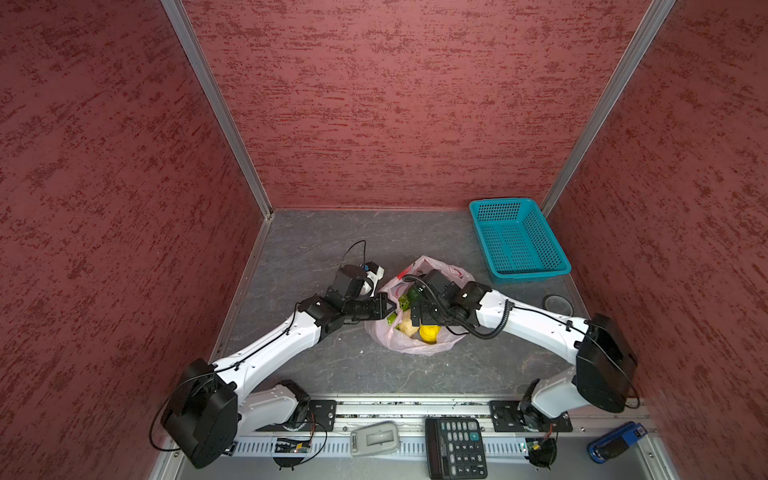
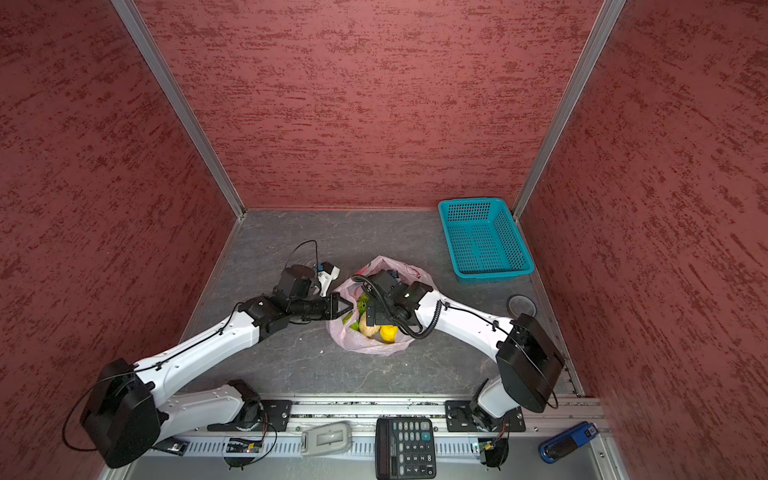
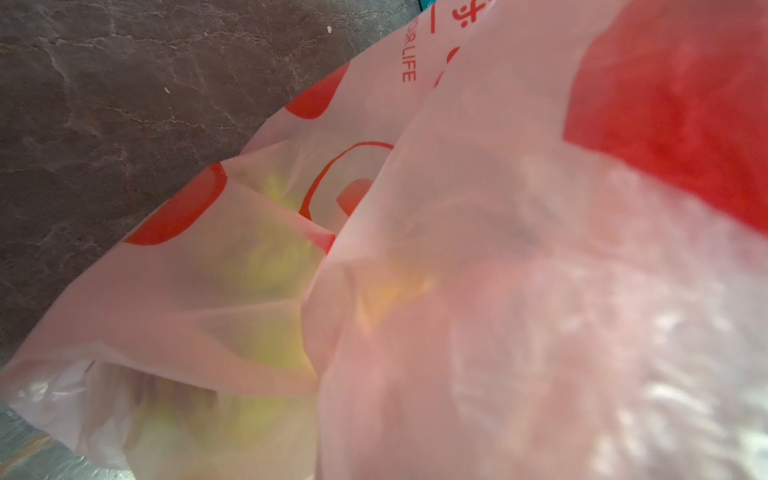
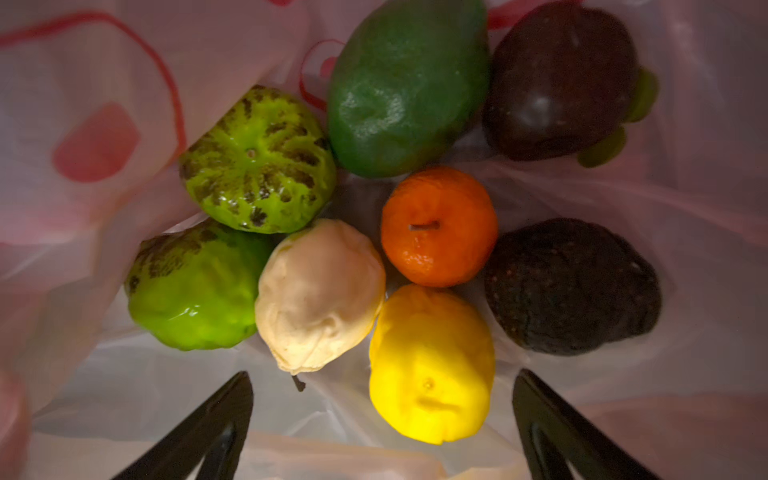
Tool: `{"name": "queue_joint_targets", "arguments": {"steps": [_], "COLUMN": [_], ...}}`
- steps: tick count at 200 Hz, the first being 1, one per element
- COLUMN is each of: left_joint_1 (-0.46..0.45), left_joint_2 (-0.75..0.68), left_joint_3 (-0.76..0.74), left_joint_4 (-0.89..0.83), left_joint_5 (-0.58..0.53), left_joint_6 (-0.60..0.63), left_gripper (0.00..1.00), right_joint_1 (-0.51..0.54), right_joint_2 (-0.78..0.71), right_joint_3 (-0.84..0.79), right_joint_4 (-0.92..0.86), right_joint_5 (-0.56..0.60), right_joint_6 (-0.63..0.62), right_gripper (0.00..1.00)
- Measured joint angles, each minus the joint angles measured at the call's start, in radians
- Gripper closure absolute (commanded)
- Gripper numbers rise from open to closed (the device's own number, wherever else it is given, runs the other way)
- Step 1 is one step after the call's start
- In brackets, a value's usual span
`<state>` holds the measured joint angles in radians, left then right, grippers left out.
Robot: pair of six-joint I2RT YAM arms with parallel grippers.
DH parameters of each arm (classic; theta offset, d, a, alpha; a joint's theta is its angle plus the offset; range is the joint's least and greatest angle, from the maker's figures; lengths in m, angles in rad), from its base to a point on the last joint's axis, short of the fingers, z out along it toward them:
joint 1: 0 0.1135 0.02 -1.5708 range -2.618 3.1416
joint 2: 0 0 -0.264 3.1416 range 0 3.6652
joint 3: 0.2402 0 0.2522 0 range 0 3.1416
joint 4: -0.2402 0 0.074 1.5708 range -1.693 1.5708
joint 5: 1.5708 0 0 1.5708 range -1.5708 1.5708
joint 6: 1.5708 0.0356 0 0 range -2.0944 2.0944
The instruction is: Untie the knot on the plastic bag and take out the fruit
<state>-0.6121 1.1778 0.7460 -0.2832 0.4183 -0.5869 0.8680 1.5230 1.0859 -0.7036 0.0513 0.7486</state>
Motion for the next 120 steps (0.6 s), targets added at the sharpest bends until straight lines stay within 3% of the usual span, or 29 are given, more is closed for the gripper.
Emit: {"name": "queue_joint_targets", "arguments": {"steps": [53,120], "left_joint_1": [-0.026,-0.091], "left_joint_2": [-0.043,-0.056], "left_joint_3": [-0.024,-0.09], "left_joint_4": [-0.006,-0.002], "left_joint_5": [-0.017,-0.056], "left_joint_6": [-0.009,-0.03], "left_gripper": [1.0,1.0], "right_joint_1": [0.021,-0.078], "right_joint_2": [0.003,-0.069], "right_joint_3": [-0.016,-0.227], "right_joint_4": [-0.076,-0.072], "right_joint_5": [0.064,0.047], "right_joint_6": [0.06,0.135], "right_gripper": [0.02,0.01]}}
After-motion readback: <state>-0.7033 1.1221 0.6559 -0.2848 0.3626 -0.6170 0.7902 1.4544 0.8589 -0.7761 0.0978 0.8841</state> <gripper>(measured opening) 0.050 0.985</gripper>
